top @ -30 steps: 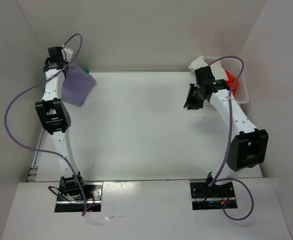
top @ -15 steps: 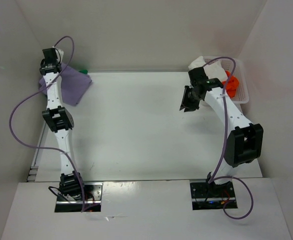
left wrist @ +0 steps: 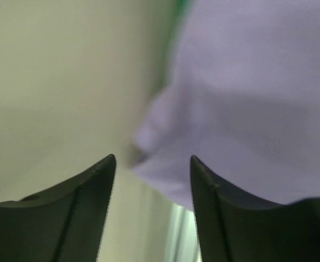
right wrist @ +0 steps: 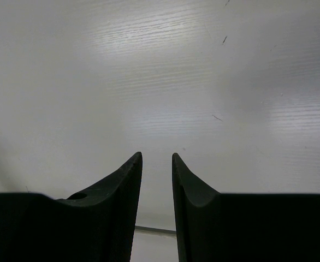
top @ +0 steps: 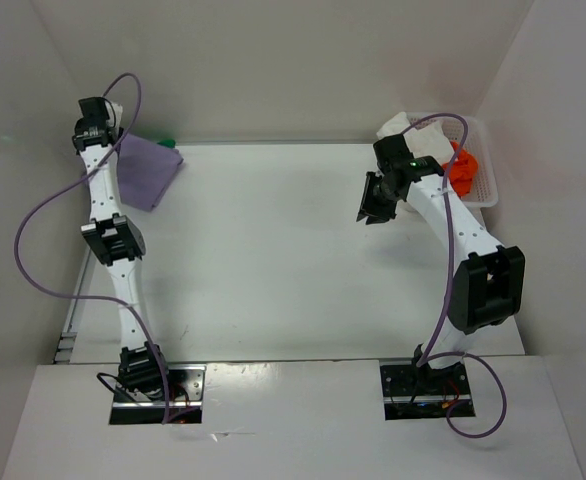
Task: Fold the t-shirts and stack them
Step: Put the neatly folded tshirt into the corner of the board with the left arm
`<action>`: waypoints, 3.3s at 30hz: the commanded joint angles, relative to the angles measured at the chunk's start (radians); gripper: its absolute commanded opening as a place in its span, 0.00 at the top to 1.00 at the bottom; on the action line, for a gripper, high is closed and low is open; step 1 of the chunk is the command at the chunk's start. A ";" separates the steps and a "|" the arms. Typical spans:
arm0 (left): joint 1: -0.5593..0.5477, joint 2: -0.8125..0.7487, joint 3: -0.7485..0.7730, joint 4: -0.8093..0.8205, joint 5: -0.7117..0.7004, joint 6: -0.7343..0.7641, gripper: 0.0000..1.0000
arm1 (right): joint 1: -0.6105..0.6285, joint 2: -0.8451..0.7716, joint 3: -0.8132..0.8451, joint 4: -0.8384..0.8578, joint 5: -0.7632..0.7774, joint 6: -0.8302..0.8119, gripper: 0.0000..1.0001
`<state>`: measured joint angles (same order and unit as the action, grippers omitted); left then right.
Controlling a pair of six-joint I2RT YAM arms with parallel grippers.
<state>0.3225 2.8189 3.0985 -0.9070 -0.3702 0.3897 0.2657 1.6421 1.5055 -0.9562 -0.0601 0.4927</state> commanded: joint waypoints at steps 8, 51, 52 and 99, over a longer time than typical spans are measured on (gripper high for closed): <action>-0.236 -0.070 0.035 -0.103 0.272 0.119 0.23 | 0.007 -0.030 0.013 0.002 -0.009 0.001 0.65; -0.316 0.189 0.035 0.106 0.007 0.107 0.50 | 0.007 0.068 -0.036 0.040 -0.009 -0.046 0.60; -0.316 0.189 0.035 0.106 0.007 0.107 0.58 | 0.007 0.068 -0.025 0.040 -0.009 -0.046 0.60; -0.298 0.050 0.035 0.234 0.292 -0.009 0.01 | 0.026 0.240 0.191 -0.101 0.000 -0.046 0.60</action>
<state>0.0433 3.0001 3.0989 -0.5636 -0.2016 0.4500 0.2775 1.9057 1.6512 -1.0485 -0.0639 0.4541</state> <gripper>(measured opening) 0.988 0.396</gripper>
